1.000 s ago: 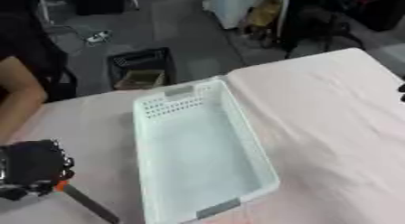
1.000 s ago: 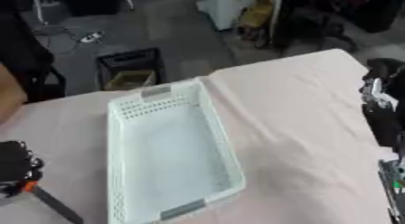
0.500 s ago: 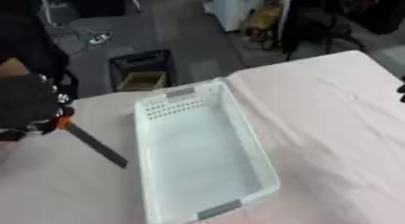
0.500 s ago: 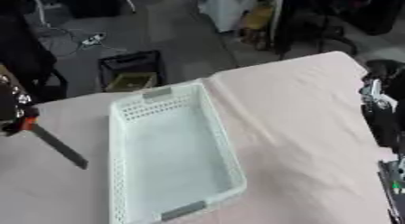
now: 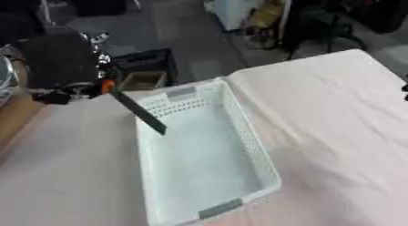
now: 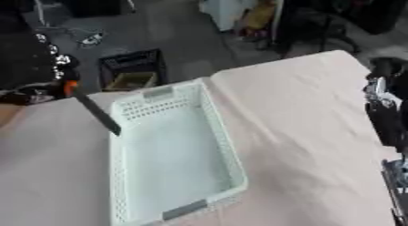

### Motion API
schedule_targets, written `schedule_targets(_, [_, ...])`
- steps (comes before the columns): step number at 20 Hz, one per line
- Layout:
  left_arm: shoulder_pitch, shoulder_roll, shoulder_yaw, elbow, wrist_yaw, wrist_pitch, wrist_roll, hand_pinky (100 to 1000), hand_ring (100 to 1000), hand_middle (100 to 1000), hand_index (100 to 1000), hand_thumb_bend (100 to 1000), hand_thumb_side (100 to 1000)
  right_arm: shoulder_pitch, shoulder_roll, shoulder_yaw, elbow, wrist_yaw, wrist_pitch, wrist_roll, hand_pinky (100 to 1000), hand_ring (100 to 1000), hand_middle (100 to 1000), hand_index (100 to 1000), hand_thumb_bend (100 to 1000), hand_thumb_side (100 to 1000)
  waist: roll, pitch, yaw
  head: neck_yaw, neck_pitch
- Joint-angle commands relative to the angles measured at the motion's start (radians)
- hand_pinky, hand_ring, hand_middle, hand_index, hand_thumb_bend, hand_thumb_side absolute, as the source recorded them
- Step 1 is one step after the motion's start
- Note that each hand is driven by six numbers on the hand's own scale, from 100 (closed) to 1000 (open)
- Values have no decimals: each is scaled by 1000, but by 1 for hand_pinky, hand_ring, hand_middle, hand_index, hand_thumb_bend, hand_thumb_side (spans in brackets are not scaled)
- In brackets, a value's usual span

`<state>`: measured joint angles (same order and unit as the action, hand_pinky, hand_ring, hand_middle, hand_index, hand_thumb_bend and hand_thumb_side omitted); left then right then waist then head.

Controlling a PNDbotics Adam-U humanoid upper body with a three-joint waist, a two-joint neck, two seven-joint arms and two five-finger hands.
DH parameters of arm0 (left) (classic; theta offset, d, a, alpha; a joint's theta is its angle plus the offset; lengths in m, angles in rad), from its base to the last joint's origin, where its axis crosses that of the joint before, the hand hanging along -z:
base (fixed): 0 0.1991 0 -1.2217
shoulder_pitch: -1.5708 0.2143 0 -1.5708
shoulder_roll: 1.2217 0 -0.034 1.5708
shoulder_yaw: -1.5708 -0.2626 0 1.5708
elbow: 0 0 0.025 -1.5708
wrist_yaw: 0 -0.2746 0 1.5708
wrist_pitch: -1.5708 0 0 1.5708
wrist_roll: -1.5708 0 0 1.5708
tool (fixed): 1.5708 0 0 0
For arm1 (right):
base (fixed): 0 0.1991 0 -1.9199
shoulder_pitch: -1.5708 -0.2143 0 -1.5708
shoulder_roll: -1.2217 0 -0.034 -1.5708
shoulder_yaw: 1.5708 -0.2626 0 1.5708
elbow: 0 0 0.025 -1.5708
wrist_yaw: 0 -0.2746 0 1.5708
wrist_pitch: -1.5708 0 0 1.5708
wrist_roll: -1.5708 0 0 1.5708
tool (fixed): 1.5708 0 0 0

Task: Pick up objects on the table and place them in the box.

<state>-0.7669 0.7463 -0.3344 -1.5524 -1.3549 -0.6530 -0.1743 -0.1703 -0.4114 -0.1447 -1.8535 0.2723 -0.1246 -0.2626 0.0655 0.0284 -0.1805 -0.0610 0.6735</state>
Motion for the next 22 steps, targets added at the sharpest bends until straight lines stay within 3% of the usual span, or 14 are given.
schedule_targets(1, [-34,-30,0,25,-21,-6,16,243,100,100,147,100,100,-9,-17,0,-8,-5,-2,5,319,415,467,695,100,649,-7,-13,-4,6,6])
schedule_targets(9, [-48,-157,-38,104,-109,-24,67,265,100,100,164,100,116,-11,-13,5,-7,-9,-4,10,319,415,467,695,100,649,-10,-12,-14,13,12])
schedule_targets(17, [-22,-254,-87,198,-240,-40,165,342,109,100,213,100,205,-14,-9,9,-7,-12,-6,14,320,415,467,695,100,650,-10,-9,-22,22,11])
schedule_targets(18, [-17,-264,-88,213,-258,-37,181,387,159,134,265,100,183,-14,-8,9,-7,-13,-6,14,320,415,468,695,100,650,-10,-8,-23,22,10])
schedule_targets(19, [-12,-271,-91,226,-279,-32,192,460,271,255,380,100,132,-15,-8,9,-7,-13,-6,14,320,415,467,695,100,650,-10,-7,-24,23,7])
schedule_targets(20, [-7,-278,-94,238,-300,-29,202,493,353,343,445,100,160,-15,-8,9,-7,-13,-6,14,320,415,467,696,100,650,-10,-6,-24,24,6])
schedule_targets(21, [-2,-286,-98,247,-318,-30,216,522,448,431,485,263,231,-14,-7,8,-7,-13,-6,14,320,415,467,696,100,650,-10,-6,-25,25,6])
schedule_targets(22, [1,-292,-100,250,-334,-31,234,568,584,562,615,545,395,-14,-7,8,-6,-13,-6,14,320,415,467,696,100,650,-11,-5,-25,26,5])
